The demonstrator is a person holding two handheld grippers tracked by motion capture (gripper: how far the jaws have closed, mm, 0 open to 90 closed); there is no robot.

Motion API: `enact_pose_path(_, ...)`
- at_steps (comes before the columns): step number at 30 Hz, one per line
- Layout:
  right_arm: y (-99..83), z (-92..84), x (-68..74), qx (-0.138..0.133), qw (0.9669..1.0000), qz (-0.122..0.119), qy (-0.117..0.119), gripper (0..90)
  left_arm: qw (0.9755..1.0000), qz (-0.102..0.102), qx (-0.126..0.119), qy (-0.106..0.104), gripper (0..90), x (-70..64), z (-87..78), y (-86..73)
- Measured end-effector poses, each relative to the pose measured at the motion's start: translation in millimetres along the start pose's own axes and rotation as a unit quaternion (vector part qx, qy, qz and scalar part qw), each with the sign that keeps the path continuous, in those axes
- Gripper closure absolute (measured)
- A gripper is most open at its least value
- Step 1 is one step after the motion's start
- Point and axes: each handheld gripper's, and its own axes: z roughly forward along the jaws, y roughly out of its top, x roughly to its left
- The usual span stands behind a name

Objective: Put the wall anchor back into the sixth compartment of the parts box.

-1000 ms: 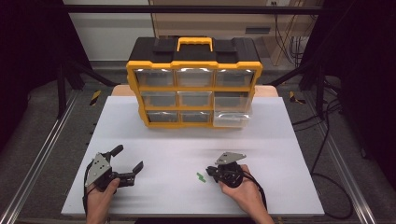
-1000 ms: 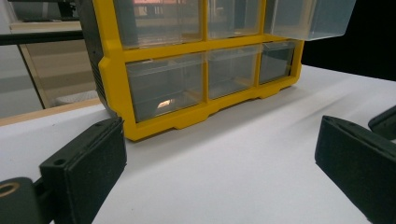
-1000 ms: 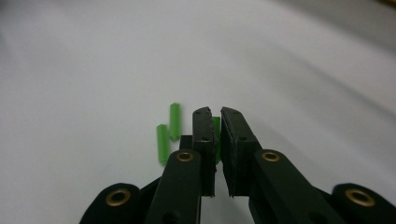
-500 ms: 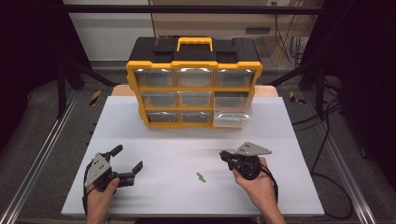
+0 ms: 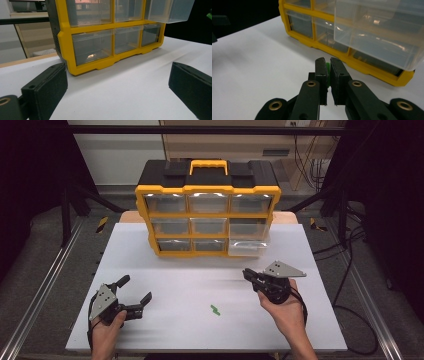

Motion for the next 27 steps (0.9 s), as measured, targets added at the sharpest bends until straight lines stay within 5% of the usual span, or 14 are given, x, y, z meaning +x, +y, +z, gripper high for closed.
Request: enact_pose_path(27, 84.6, -25.2, -17.4, -0.053, 0.9984, -0.014, -0.013, 84.6, 0.9999, -0.006, -0.007, 0.010, 1.8, 3.7, -3.4, 0.3)
